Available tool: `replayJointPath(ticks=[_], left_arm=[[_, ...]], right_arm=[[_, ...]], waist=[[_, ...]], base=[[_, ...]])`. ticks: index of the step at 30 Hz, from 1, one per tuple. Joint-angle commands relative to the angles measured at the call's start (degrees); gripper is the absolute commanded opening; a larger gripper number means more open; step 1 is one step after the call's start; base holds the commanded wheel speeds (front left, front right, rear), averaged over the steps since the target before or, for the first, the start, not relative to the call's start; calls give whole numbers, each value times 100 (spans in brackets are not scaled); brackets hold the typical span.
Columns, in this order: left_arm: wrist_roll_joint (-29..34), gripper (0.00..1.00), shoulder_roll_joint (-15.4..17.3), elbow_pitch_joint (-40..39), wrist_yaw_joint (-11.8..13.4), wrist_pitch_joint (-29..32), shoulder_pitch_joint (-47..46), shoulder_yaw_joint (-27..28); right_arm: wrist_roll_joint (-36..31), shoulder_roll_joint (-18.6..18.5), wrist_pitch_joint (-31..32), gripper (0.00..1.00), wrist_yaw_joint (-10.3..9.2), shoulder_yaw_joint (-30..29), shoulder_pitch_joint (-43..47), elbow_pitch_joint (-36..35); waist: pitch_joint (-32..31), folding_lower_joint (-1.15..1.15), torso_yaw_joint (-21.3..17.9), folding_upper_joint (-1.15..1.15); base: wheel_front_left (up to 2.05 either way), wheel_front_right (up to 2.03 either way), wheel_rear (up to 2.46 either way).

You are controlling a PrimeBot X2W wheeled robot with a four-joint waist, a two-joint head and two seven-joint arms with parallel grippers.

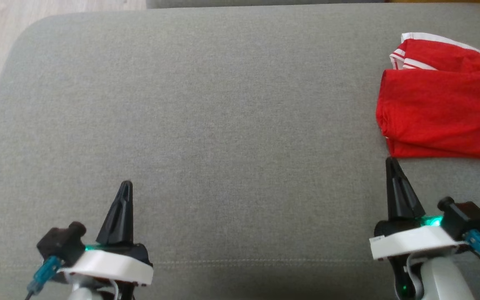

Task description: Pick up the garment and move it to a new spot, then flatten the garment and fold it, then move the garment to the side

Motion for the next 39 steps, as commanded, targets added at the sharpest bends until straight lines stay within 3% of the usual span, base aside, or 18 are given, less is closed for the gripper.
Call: replayJointPath(ticks=[1, 39], left_arm=[[-191, 0, 17, -189, 7, 20, -161, 26], [-2604, 0, 144, 110, -8, 534, -386, 258]], right_arm=[[204, -15, 19, 0, 1, -15, -154, -215], [2881, -128, 517, 0, 13, -282, -140, -286]], waist=[[-13, 0, -5, 0], [-251, 0, -105, 0]], base=[[0, 0, 0], [0, 0, 0]])
